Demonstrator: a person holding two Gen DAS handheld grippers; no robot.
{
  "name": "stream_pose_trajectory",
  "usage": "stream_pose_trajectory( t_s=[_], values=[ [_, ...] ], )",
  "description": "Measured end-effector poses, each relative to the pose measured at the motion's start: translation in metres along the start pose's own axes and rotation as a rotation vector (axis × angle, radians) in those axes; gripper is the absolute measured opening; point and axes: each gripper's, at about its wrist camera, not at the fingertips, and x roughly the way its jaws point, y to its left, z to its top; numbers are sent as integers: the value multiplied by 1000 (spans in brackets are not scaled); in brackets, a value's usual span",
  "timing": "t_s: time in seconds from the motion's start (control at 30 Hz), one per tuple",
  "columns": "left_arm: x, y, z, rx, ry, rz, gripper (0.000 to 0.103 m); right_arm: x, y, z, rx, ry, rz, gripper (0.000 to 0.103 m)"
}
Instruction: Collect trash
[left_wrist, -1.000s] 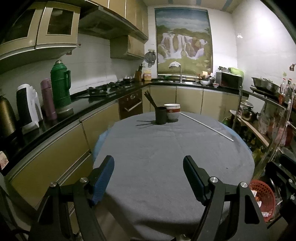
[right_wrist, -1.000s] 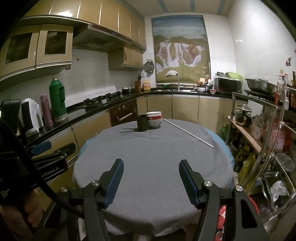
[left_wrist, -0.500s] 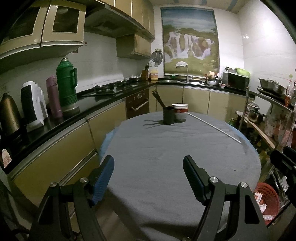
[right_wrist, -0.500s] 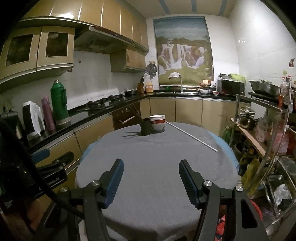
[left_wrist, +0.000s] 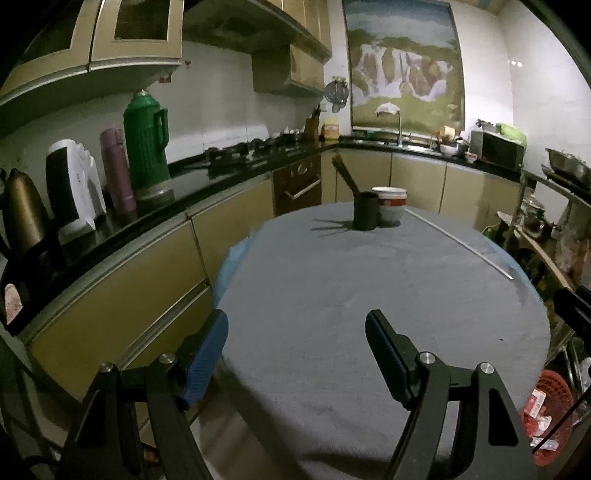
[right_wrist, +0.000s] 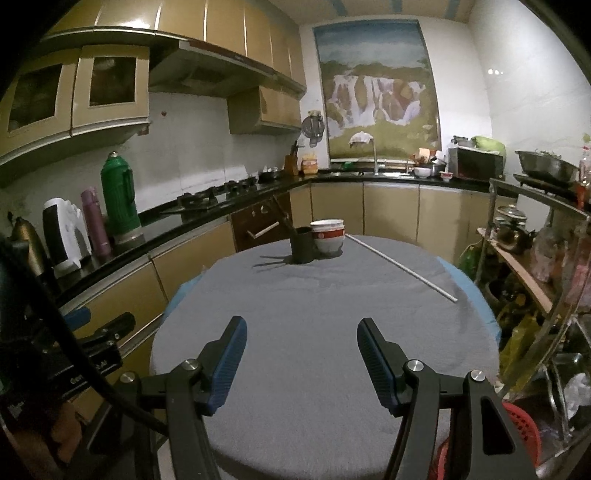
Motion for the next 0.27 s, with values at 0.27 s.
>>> stream_pose_trajectory(
  t_s=[0.27],
  values=[
    [100,-29,-2,-7,206,-109,77,73,-44,-11,42,78,-31,67]
  ],
)
